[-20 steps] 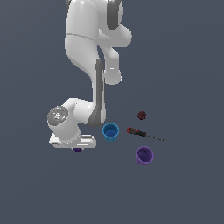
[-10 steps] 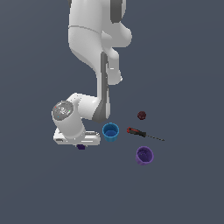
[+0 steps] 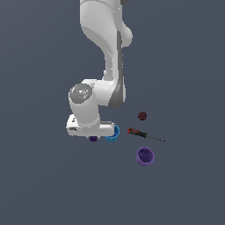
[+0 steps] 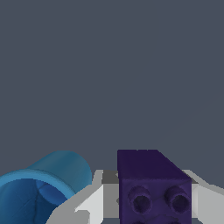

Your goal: Pick up a designated object from a clutter of objects.

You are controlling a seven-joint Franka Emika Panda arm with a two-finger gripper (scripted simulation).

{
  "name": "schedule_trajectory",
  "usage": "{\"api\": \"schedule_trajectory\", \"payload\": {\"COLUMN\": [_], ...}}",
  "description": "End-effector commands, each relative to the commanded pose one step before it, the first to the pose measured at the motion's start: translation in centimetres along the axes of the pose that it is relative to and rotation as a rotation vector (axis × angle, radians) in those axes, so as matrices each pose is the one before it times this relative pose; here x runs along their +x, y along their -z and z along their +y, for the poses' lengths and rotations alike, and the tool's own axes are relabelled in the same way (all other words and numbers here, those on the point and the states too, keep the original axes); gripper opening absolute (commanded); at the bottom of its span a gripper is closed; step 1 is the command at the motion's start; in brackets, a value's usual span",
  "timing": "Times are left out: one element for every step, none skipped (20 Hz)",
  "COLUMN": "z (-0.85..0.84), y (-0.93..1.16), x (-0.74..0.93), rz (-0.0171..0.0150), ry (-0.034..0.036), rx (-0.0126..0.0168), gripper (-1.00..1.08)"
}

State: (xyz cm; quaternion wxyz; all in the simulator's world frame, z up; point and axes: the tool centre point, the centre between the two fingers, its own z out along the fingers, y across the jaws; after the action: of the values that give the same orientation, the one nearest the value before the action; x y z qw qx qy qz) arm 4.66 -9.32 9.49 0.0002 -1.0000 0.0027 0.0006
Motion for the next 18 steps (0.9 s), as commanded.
{"api": "schedule_trajectory", "payload": {"z": [-2.230, -0.901, -0.921, -0.927, -0.942, -0.966, -0.951, -0.961, -0.947, -0.957, -0.943, -0.954, -0.941, -0.953, -0.941, -0.940, -0.954, -0.940], "y": [1.906, 0.776, 0.792, 0.802, 0.817, 0.833, 0.830, 0.834, 0.830, 0.834, 0.831, 0.835, 0.832, 0.835, 0.833, 0.833, 0.835, 0.831], "x": [-0.797, -0.324, -0.328, -0.332, -0.336, -0.339, -0.337, -0.336, -0.333, -0.332, -0.329, -0.328, -0.324, -0.324, -0.320, -0.318, -0.318, -0.312], "rz": [0.00110, 0.00000, -0.00001, 0.00000, 0.00000, 0.00003, 0.00000, 0.00005, 0.00000, 0.00007, 0.00000, 0.00009, 0.00000, 0.00011, 0.00000, 0.00000, 0.00014, 0.00000], "ry": [0.00089, 0.00000, -0.00002, 0.00000, 0.00000, 0.00006, 0.00000, 0.00001, 0.00000, -0.00001, 0.00000, -0.00003, 0.00000, -0.00004, 0.00000, 0.00000, -0.00004, 0.00000], "rx": [-0.00004, 0.00000, -0.00069, 0.00000, 0.00000, -0.00069, 0.00000, -0.00069, 0.00000, -0.00069, 0.00000, -0.00068, 0.00000, -0.00068, 0.00000, 0.00000, -0.00068, 0.00000], "gripper": [-1.00, -1.00, -1.00, -1.00, -1.00, -1.00, -1.00, -1.00, -1.00, -1.00, -1.00, -1.00, -1.00, -1.00, -1.00, -1.00, -1.00, -1.00]}}
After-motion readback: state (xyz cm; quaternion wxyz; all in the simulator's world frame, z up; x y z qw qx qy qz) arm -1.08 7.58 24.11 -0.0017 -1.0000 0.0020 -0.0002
